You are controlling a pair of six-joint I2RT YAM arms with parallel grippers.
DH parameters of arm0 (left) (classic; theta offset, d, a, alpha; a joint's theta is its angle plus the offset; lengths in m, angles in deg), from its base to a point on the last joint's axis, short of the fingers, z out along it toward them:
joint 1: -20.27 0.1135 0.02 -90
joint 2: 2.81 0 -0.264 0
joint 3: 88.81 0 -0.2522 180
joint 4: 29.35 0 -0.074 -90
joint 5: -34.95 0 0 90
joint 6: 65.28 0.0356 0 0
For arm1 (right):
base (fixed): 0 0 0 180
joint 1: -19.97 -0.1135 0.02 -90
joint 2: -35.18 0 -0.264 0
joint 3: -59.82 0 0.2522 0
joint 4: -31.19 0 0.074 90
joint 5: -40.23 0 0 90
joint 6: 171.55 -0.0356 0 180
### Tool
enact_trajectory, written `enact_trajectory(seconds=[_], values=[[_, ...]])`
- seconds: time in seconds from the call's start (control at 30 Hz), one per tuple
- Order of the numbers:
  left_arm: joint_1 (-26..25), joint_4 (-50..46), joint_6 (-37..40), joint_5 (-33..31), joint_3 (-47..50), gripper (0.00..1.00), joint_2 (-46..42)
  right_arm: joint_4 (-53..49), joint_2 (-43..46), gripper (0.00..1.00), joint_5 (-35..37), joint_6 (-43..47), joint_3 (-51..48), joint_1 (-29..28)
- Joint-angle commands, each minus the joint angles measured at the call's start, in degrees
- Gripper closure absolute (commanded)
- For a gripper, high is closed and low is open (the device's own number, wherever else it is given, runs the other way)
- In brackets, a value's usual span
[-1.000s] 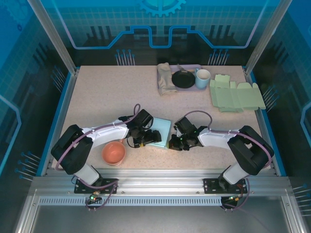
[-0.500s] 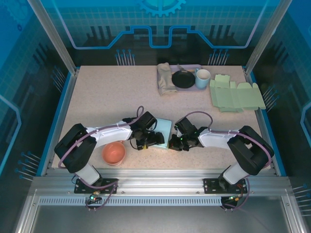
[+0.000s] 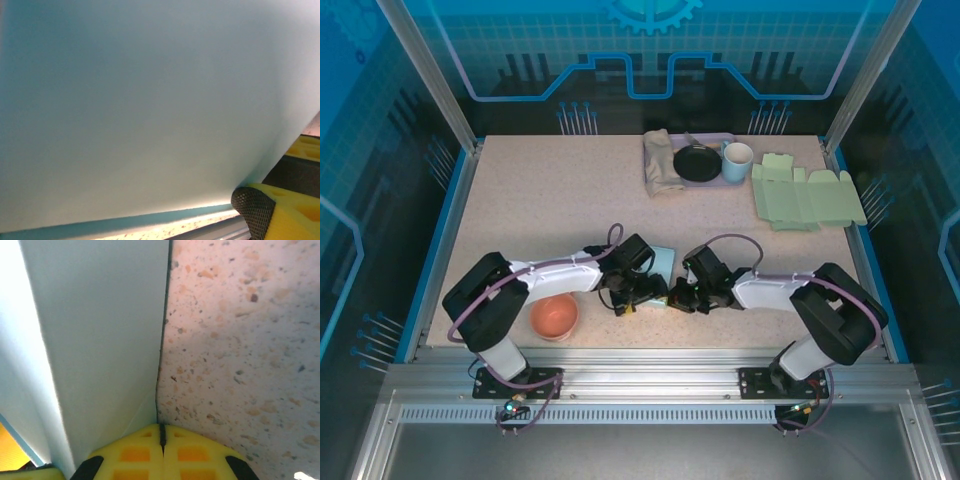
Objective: Fold the paper box
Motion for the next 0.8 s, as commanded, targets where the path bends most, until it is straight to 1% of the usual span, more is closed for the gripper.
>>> enact_trajectory(seconds=[0.0, 0.1, 0.2, 0.4, 0.5, 0.6, 0.63, 0.7, 0.77], values=[[-3.1, 11.8, -1.5, 7.1, -3.3, 0.14, 2.0, 8.9, -0.4, 1.0, -5.0, -2.3, -1.0, -1.9], [-3.0, 8.6, 0.1, 5.6, -4.5, 0.14, 2.4, 7.3, 1.1, 1.0, -3.8, -2.1, -0.9, -1.8], [-2.4, 5.0, 1.5, 4.0, -5.2, 0.14, 2.4, 2.3, 3.0, 1.0, -0.8, -1.2, -0.6, -1.8], [1.2, -1.4, 4.3, -0.8, -4.7, 0.14, -1.5, -7.6, 7.4, 0.99, 4.6, 1.4, -0.3, -1.5], [2.2, -5.1, 6.3, -4.3, -5.8, 0.14, -4.4, -15.0, 9.4, 0.98, 8.2, 5.0, 1.3, -1.1], [2.2, -7.9, 6.6, -8.1, -5.9, 0.14, -7.7, -23.6, 12.0, 0.95, 13.4, 10.2, 4.3, 0.5], [2.2, -8.0, 6.1, -9.0, -5.1, 0.14, -8.7, -26.2, 12.9, 0.92, 15.3, 12.9, 5.3, 1.5], [2.2, -6.8, 4.6, -10.0, -2.6, 0.14, -10.6, -29.2, 14.7, 0.81, 17.2, 17.7, 7.6, 3.9], [2.2, -3.4, 2.4, -10.1, 0.6, 0.14, -11.9, -30.6, 15.7, 0.63, 18.3, 23.3, 10.3, 6.3]])
